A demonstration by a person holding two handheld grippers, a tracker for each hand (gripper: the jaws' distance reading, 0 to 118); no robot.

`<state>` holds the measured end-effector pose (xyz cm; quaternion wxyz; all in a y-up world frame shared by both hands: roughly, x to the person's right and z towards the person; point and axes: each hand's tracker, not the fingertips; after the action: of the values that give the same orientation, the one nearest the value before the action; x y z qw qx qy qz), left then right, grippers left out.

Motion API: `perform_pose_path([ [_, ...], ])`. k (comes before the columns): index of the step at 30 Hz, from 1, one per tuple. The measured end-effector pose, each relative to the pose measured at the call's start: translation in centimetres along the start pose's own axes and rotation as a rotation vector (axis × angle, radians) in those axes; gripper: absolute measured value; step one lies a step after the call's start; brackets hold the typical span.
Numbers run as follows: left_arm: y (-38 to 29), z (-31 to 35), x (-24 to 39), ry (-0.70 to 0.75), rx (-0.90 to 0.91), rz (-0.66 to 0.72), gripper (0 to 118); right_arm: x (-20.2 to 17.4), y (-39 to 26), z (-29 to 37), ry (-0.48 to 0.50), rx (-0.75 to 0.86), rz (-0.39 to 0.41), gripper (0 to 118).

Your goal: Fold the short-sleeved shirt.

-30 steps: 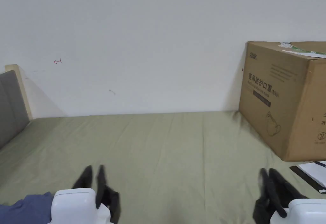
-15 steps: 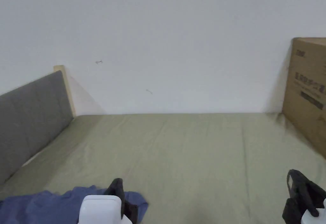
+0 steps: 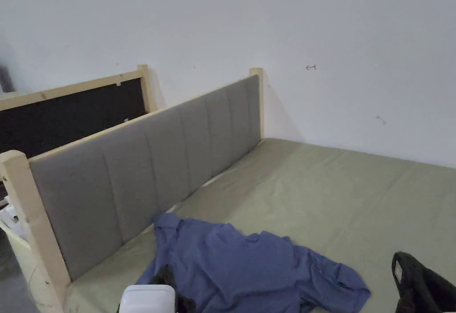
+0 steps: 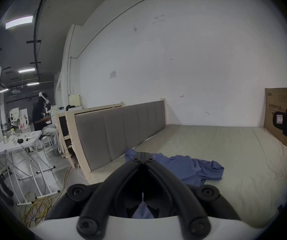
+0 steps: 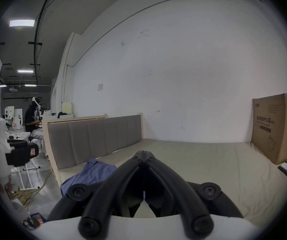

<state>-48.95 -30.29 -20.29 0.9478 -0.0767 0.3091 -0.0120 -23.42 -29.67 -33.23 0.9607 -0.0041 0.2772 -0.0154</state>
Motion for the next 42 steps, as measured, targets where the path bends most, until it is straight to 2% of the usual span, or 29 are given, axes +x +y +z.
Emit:
perform_pose_path([
  [3,-0.3,-2.2,0.8,0.041,-0.018,0.016,0,1.3,0.5,0.0,-0.005,-0.027,-0.007,0],
  [6,0.9,-8.2,1.4,-0.029,-0.125,0.023,0,3.7,0.5,0.2,-0.013,-0.06,-0.031,0],
  [9,0.6,-18.2,2.4,-0.153,-0.406,0.033,0,6.3,-0.9,0.1,-0.062,-0.106,-0.002,0],
  [10,-0.4,-23.1,2.7,-0.255,-0.599,0.058,0,7.3,-1.9,0.0,-0.105,-0.141,0.03,0],
  [11,-1.2,-25.4,2.8,-0.308,-0.676,0.101,4,7.8,-2.3,0.0,-0.124,-0.167,0.04,0],
  [12,-2.7,-28.7,3.1,-0.364,-0.794,0.131,32,8.7,-3.2,0.1,-0.145,-0.219,0.038,0],
  [14,-5.3,-32.4,4.1,-0.35,-0.903,0.11,102,9.9,-4.4,0.2,-0.164,-0.275,0.011,0],
  [15,-6.9,-34.1,4.6,-0.327,-0.958,0.095,117,10.5,-5.0,0.2,-0.167,-0.292,-0.003,0],
  [18,-10.1,-37.4,6.0,-0.226,-0.986,0.038,116,11.4,-6.1,0.0,-0.18,-0.33,0.008,0],
  [22,-14.4,-40.3,7.8,-0.267,-1.149,-0.004,118,12.0,-7.3,-0.6,-0.182,-0.383,0.001,0],
  [23,-15.0,-40.5,7.9,-0.246,-1.146,-0.045,118,12.0,-7.6,-0.7,-0.177,-0.396,-0.001,0],
  [27,-14.7,-39.7,8.4,-0.221,-1.123,-0.034,118,11.8,-8.8,-0.9,-0.152,-0.44,-0.007,0],
  [34,-13.6,-38.0,8.1,-0.191,-1.055,-0.032,116,11.6,-8.5,-0.1,-0.146,-0.452,-0.063,0],
  [35,-13.1,-37.6,8.1,-0.151,-1.03,-0.015,110,11.8,-8.1,0.2,-0.153,-0.464,-0.074,0],
  [37,-11.2,-36.6,8.2,-0.152,-0.949,0.017,60,12.5,-7.0,1.4,-0.154,-0.468,-0.096,0],
  [38,-10.5,-36.1,8.4,-0.135,-0.929,-0.008,20,12.8,-6.6,2.0,-0.162,-0.463,-0.099,0],
  [39,-10.3,-36.6,8.2,-0.131,-0.938,-0.05,0,13.1,-6.0,2.7,-0.176,-0.452,-0.096,0],
  [42,-6.9,-34.9,6.4,-0.189,-0.937,0.016,0,14.1,-4.1,4.8,-0.215,-0.399,-0.055,0],
])
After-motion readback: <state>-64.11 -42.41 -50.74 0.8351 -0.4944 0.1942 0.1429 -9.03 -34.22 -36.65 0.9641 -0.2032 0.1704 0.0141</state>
